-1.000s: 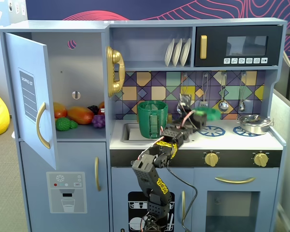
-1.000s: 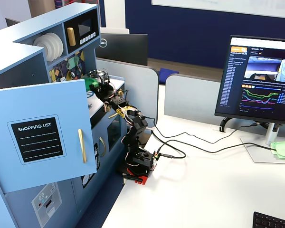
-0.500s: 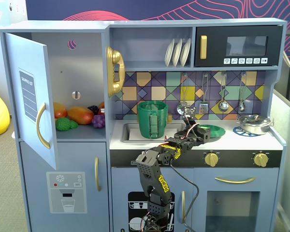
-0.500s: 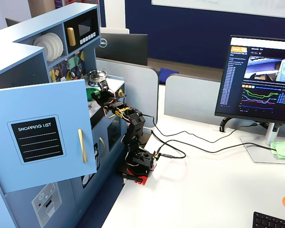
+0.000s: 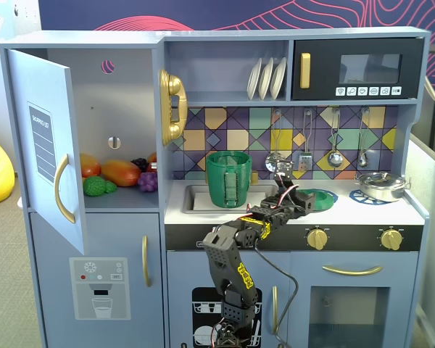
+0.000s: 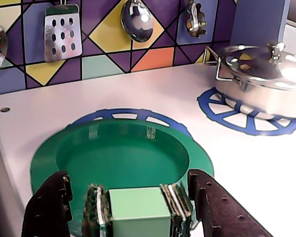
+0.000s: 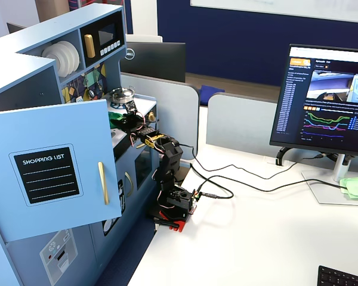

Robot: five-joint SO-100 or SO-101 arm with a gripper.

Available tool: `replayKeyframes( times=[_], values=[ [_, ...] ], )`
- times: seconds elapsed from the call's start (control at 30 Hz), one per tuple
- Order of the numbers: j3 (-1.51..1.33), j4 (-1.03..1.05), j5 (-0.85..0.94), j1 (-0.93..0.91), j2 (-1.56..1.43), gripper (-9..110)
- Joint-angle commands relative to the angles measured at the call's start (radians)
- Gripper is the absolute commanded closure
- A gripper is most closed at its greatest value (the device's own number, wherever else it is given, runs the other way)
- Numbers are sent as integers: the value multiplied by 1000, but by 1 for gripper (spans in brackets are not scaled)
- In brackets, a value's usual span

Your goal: Take off the lid from the green recipient and place it on the counter

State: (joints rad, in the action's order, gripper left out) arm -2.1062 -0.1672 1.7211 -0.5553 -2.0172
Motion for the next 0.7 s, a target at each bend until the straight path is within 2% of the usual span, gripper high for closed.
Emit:
replayKeyframes(
  times=[0.0, 0.2, 0.4, 0.53, 0.67],
  values=[
    [127, 212, 12, 58, -224, 79],
    [227, 834, 123, 156, -508, 83],
    [181, 1367, 57, 327, -709, 89],
    [17, 1532, -28, 396, -790, 92],
    [-227, 1508, -110, 454, -905, 97]
  ],
)
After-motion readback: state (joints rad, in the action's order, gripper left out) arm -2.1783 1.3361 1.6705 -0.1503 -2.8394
